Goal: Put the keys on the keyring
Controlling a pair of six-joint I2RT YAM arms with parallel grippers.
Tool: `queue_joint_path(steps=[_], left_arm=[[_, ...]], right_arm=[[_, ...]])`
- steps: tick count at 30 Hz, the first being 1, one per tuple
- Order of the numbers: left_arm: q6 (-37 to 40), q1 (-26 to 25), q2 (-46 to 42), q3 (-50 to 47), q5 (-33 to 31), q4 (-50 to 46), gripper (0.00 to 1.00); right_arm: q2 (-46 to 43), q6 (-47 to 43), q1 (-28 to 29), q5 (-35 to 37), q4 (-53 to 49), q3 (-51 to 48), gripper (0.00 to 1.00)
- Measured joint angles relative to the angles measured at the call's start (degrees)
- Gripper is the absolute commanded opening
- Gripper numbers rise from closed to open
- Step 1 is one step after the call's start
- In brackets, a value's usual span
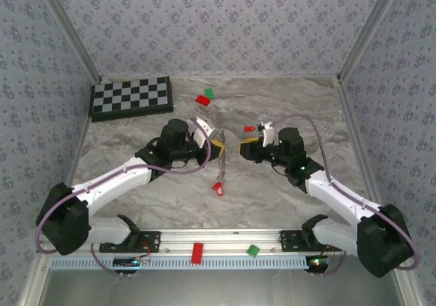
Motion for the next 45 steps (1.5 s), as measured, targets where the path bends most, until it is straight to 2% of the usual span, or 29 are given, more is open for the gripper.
queue_joint_path(steps=[8, 16, 22, 28, 34, 45], left_arm=[[-7.0, 1.9, 0.8, 0.0, 4.3, 5.2, 0.0], [-17.8, 3.3, 3.0, 0.0, 6.0, 7.0, 0.0], [-22.8, 3.3, 3.0, 0.0, 6.8, 7.8, 0.0], [-24.0, 3.3, 3.0, 0.0, 7.5, 7.8, 0.0], [-23.9, 3.3, 2.2, 0.0, 7.6, 8.0, 0.0], [-19.2, 2.3, -0.1, -1.0, 7.1, 9.4, 0.0]], right_arm=[[2.1, 0.7, 0.1, -4.3, 2.7, 0.4, 0.38], [0.3, 3.3, -1.1, -3.9, 5.2, -0.1, 0.4], [-1.0, 4.7, -1.7, -3.8, 6.4, -0.9, 0.41], [-1.2, 5.5, -2.2, -3.7, 6.9, -1.0, 0.42], [-1.2, 7.0, -2.5, -4.6, 9.2, -1.5, 0.34], [3.4, 13.3, -2.7, -12.1, 19.9, -2.2, 0.35]])
